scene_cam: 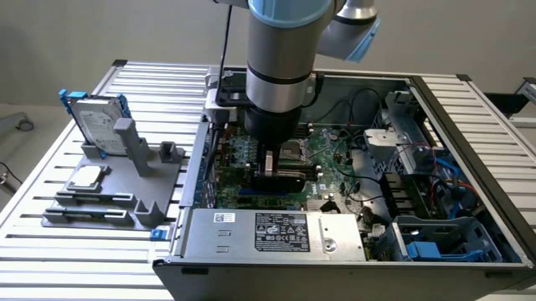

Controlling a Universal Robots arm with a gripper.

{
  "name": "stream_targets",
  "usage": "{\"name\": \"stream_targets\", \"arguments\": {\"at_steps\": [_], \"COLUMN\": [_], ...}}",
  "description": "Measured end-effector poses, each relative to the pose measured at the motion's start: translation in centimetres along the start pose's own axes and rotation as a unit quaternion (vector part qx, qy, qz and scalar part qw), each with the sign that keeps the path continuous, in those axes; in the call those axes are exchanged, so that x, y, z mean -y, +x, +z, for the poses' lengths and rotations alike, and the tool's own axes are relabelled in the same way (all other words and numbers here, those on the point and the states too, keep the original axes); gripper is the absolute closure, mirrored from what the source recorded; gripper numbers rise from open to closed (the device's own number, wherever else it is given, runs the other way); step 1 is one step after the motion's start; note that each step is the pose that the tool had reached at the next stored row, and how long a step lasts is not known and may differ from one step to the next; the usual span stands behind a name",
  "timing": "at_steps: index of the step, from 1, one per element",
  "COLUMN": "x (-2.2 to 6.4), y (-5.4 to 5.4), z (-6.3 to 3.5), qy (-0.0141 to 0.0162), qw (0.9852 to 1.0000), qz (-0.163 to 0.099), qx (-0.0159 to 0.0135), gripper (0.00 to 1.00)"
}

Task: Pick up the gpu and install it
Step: 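Insert the gpu into the slot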

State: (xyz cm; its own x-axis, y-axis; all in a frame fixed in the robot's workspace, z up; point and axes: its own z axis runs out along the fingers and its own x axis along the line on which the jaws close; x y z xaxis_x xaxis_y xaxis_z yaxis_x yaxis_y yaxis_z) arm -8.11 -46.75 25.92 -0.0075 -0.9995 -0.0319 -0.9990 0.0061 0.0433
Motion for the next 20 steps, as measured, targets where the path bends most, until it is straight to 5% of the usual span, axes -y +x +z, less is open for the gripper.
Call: {"name": "stream_targets", "arguments": {"at_steps": [20], "x": [-0.03], "y": [0.0], "z": [0.13], "qy": [-0.0058], "qw": [1.0], "qz": [0.0], "qx": [0.0001], "gripper": [0.74]}}
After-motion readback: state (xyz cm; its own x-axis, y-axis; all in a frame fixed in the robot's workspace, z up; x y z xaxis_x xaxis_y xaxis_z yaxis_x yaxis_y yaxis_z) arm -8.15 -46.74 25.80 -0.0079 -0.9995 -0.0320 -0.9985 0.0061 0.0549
